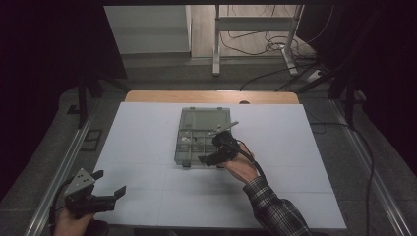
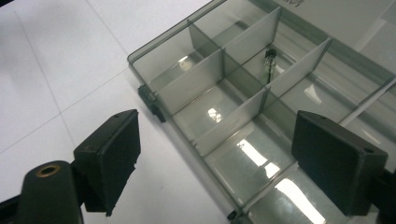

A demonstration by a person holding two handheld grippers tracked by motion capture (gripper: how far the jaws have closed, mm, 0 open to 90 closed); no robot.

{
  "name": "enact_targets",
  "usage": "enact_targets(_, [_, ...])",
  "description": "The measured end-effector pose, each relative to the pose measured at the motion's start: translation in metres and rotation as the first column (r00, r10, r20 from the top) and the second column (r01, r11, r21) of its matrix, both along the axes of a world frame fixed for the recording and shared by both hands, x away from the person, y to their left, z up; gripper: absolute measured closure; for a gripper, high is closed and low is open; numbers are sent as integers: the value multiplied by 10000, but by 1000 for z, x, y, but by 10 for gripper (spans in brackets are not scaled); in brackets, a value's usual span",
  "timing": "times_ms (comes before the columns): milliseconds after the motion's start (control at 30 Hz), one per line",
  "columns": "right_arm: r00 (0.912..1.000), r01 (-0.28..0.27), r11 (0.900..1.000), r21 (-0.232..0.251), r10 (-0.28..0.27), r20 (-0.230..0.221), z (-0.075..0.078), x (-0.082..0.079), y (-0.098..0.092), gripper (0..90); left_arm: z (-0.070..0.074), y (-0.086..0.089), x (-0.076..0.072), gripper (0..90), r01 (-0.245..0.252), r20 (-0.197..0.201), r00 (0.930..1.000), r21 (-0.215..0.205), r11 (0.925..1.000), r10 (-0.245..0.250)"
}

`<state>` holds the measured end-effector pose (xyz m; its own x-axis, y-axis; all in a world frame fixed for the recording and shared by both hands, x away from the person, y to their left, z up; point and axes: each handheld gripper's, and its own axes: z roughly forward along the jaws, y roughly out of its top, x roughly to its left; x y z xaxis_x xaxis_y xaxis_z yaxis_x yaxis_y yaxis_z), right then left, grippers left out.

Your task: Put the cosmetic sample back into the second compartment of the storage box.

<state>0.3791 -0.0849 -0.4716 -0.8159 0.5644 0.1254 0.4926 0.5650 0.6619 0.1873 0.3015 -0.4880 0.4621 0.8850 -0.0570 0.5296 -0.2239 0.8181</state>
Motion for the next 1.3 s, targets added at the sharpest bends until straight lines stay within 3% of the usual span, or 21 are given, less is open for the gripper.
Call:
enact_targets(433, [9999,-153,9999,-36,152,-39,2,-13,-11,108,0,0,0,26,22,4,10000,45,10000,-22])
enact_targets(1000, [9991,43,10000,-35,-41,432,10,-30,-34,39,0,0,0,27,6,-2,10000,19,10000,-6])
enact_targets(1300, [9956,247,9996,113,-257,902,14,-42,-48,30,0,0,0,26,9,6,10000,36,10000,-9])
